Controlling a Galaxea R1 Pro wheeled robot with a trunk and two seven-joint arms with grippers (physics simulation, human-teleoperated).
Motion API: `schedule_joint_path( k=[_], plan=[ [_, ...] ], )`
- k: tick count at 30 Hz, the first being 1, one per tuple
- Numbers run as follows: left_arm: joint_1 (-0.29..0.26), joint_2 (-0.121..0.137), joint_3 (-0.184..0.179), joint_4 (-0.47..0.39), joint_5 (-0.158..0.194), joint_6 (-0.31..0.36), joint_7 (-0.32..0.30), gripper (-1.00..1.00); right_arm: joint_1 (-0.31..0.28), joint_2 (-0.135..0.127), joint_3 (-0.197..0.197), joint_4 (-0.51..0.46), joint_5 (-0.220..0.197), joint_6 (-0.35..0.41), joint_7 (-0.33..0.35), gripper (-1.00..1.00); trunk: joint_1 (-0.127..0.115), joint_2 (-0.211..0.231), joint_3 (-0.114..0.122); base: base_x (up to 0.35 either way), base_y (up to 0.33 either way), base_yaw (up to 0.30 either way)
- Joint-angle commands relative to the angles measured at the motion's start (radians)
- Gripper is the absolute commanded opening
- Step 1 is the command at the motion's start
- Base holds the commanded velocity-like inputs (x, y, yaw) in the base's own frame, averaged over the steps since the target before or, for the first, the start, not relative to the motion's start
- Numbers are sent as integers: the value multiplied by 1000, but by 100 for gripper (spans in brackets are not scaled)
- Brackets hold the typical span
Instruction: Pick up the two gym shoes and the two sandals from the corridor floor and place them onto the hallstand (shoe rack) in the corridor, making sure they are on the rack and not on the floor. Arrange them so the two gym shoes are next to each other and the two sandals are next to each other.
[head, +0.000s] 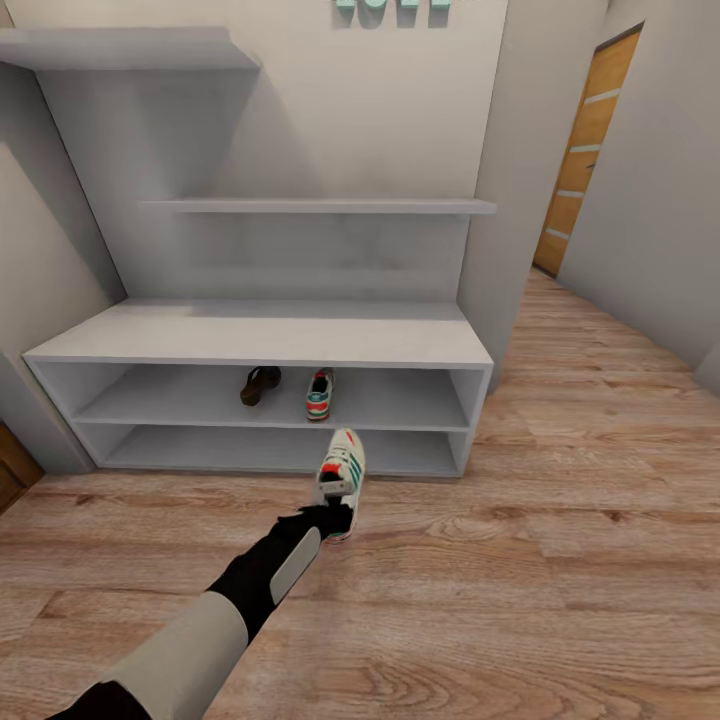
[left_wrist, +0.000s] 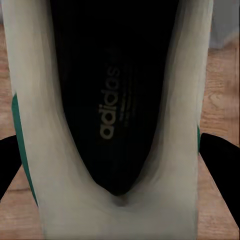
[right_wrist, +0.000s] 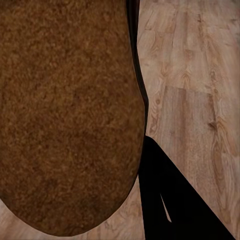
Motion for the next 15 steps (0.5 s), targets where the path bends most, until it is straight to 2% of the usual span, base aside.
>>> schedule_joint_path(
  k=[1,7,15],
  plan=[
    [-1,1,-5,-16,10,2,11,-100,-1,0,0,-1,2,6,-2,-100,0,0,-1,0,0,0],
    [-1,1,-8,-51,10,3,10,-100,-1,1,0,0,2,5,-2,-100,0,0,-1,0,0,0],
    [-1,1,-9,-57,10,1,10,-100,-1,1,0,1,1,3,0,-100,0,0,-1,0,0,0]
  ],
)
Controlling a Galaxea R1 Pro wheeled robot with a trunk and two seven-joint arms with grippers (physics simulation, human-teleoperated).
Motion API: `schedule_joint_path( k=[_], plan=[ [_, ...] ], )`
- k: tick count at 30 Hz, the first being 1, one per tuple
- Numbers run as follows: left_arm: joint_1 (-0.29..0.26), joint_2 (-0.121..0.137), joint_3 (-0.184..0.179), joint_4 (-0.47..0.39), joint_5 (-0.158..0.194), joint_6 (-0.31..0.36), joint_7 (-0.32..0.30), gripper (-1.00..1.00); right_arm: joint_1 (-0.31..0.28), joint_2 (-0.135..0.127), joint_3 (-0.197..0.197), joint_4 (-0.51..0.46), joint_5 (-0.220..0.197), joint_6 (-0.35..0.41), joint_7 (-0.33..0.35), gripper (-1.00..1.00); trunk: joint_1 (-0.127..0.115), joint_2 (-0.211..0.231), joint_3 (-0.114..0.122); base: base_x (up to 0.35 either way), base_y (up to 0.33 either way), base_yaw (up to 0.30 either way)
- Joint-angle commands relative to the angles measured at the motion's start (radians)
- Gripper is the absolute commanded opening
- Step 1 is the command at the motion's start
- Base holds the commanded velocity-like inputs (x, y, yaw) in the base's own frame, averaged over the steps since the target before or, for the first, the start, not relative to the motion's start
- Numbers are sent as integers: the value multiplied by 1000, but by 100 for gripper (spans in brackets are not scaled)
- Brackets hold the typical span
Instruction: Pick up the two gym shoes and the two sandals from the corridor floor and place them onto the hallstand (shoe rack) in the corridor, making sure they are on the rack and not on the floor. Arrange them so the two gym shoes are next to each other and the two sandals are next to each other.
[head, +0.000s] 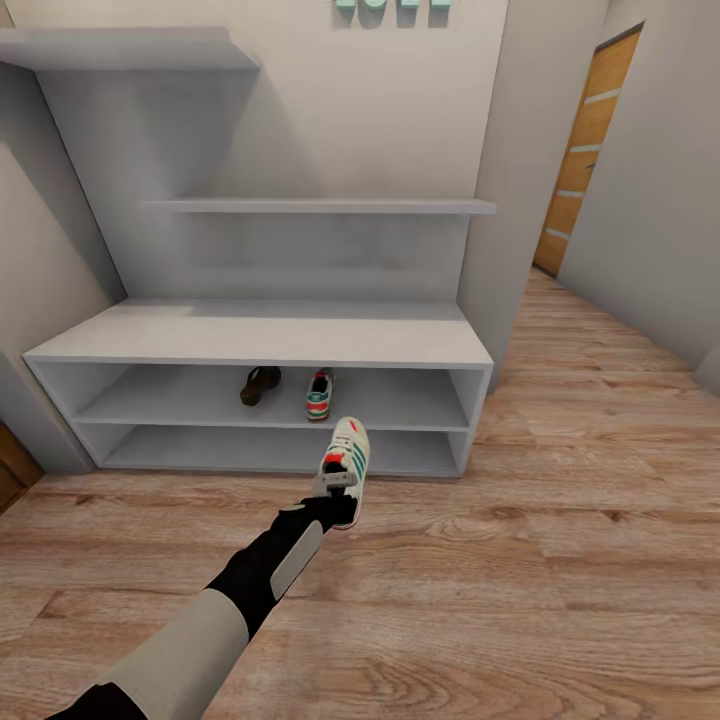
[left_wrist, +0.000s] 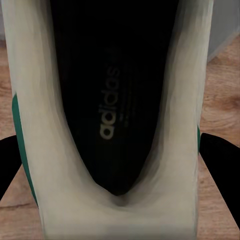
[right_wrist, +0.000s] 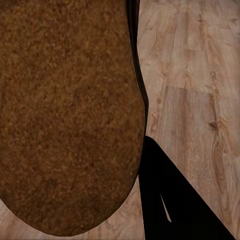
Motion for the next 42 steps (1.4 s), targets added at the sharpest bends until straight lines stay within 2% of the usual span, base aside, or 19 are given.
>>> schedule_joint_path(
  k=[1,3,10,22,32,42],
  plan=[
    [-1,1,-5,-2,10,2,11,-100,-1,0,0,0,3,6,-2,-100,0,0,-1,0,0,0],
    [-1,1,-4,-2,9,2,11,-100,-1,0,0,4,3,5,-2,-100,0,0,-1,0,0,0],
    [-1,3,-4,-1,8,2,11,-100,-1,0,0,10,5,6,-4,-100,3,-2,-28,0,0,0],
    [-1,5,-4,0,8,1,11,-100,-1,0,0,10,8,8,-5,-100,8,-5,-90,0,0,13],
    [-1,5,-4,0,8,-2,10,-100,-1,0,2,10,8,8,-5,-100,8,-5,-91,12,0,0],
    [-1,5,-2,0,8,-2,9,-100,-1,0,2,10,8,8,-5,-100,8,-5,-91,307,0,0]
  ],
)
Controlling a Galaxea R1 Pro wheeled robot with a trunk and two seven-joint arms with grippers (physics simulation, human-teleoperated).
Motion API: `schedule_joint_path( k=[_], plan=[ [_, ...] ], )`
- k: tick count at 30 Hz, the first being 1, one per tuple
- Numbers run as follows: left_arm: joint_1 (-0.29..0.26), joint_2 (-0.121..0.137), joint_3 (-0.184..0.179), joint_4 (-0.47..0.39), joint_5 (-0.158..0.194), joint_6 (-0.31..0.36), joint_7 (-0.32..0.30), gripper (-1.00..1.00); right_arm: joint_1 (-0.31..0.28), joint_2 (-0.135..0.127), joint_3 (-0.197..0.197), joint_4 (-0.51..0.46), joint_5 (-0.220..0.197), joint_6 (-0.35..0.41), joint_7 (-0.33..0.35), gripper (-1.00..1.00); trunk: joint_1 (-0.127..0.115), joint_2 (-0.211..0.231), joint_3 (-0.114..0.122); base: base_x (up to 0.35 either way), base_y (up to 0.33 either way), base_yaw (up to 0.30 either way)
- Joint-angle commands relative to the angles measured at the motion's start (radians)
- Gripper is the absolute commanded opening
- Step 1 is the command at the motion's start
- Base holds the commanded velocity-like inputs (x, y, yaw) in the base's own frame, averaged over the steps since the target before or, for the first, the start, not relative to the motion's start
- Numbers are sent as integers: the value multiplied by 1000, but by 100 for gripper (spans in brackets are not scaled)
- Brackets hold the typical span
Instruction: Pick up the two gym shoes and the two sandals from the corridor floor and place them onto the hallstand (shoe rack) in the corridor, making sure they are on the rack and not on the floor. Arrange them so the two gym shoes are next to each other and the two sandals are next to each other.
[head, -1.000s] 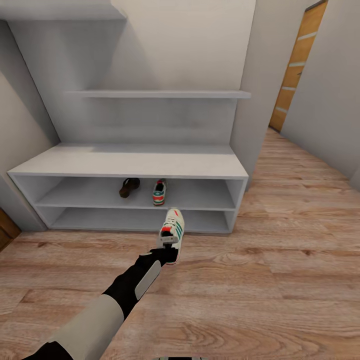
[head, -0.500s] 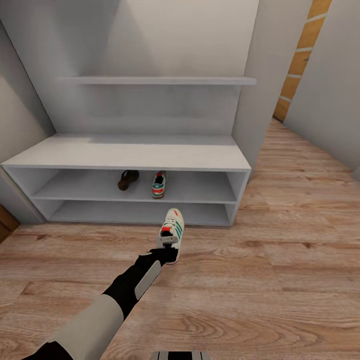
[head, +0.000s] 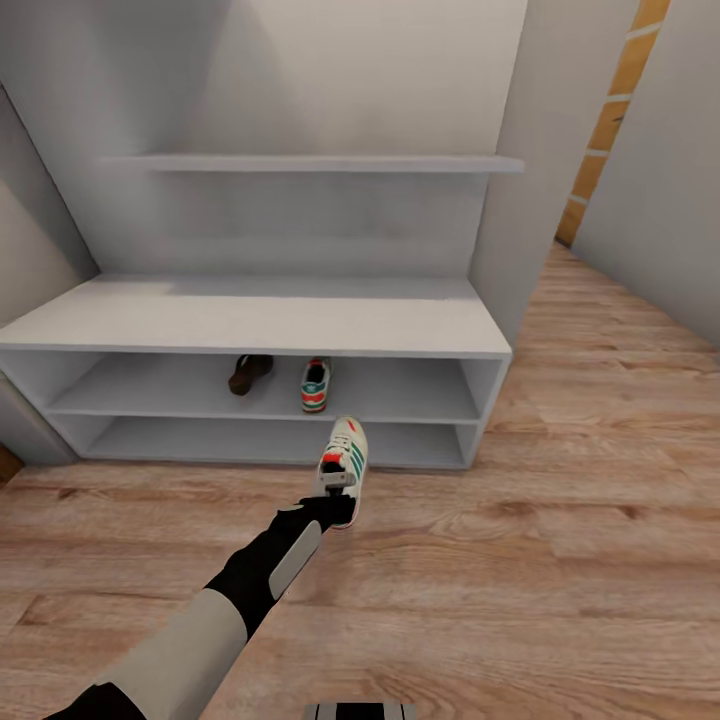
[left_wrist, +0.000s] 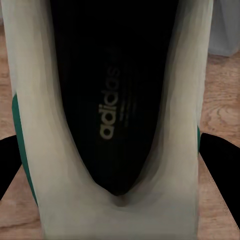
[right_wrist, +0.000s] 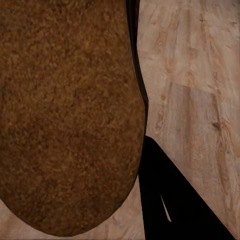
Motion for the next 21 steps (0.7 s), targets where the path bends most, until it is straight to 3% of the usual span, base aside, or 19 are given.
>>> schedule_joint_path(
  k=[1,21],
  plan=[
    [-1,1,-4,-2,10,2,11,-100,-1,0,0,-1,3,6,-2,-100,0,0,-1,347,0,0],
    [-1,2,-2,-2,10,2,11,-100,-1,0,3,0,3,6,-2,-100,0,0,-1,348,0,0]
  ],
)
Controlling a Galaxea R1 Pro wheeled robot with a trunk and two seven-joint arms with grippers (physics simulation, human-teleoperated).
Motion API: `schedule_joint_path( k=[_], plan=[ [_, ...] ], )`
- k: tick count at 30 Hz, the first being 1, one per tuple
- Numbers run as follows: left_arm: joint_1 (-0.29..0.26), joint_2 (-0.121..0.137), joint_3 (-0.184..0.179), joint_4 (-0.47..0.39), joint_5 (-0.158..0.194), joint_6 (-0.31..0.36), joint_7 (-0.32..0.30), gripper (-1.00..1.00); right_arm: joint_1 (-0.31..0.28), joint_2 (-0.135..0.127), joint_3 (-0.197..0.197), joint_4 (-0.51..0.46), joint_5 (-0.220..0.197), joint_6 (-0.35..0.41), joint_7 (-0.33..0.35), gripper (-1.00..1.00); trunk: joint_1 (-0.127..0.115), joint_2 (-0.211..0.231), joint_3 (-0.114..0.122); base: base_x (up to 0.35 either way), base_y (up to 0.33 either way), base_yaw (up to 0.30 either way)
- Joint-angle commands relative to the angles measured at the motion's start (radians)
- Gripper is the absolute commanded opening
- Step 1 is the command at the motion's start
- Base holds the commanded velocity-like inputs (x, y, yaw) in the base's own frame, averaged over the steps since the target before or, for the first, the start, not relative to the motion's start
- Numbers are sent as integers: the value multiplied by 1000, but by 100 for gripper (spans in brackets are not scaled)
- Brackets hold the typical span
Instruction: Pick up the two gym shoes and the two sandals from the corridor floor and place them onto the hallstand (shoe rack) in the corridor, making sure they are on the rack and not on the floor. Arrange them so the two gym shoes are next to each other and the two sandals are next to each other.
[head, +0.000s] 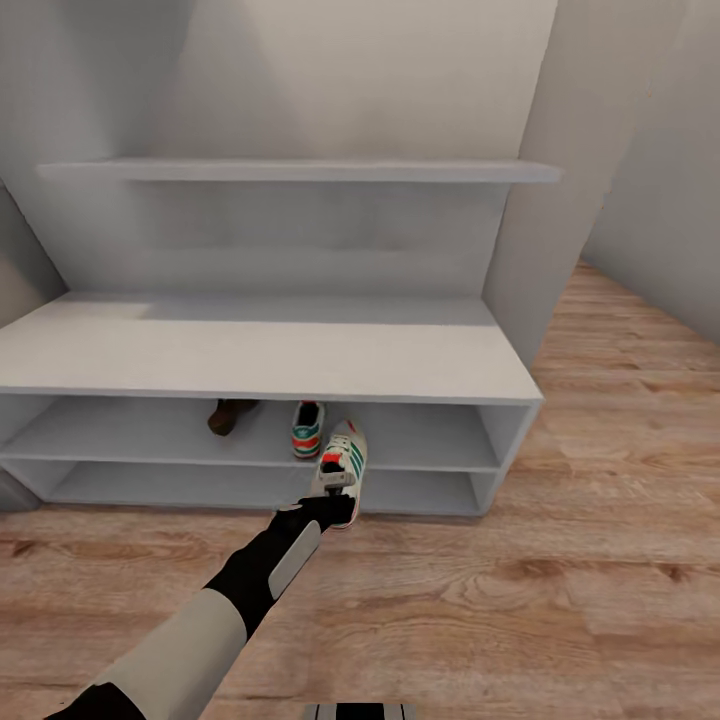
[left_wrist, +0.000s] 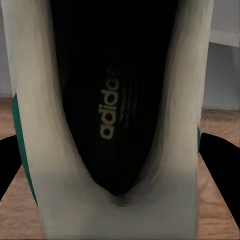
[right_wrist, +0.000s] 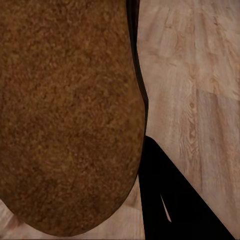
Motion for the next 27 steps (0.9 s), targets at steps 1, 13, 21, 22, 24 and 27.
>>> schedule_joint_path(
  k=[1,13,21,22,24,27],
  plan=[
    [-1,1,-4,-1,9,2,11,-100,-1,0,0,-1,4,6,-2,-100,0,0,-1,348,0,0],
    [-1,1,-5,-1,9,2,11,-100,-1,0,0,0,4,6,-2,-100,0,0,-1,332,-81,0],
    [-1,1,-6,-1,9,2,11,-100,-1,0,0,0,4,6,-2,-100,0,0,-1,121,-93,0],
    [-1,1,-6,-1,9,2,11,-100,-1,0,0,0,4,6,-2,-100,0,0,-1,56,-5,0],
    [-1,1,-6,-1,9,2,11,-100,-1,0,0,0,4,6,-2,-100,0,0,-1,140,-2,0],
    [-1,1,-6,-1,9,2,11,-100,-1,0,0,0,4,6,-3,-100,0,0,-1,192,-1,0]
  ],
)
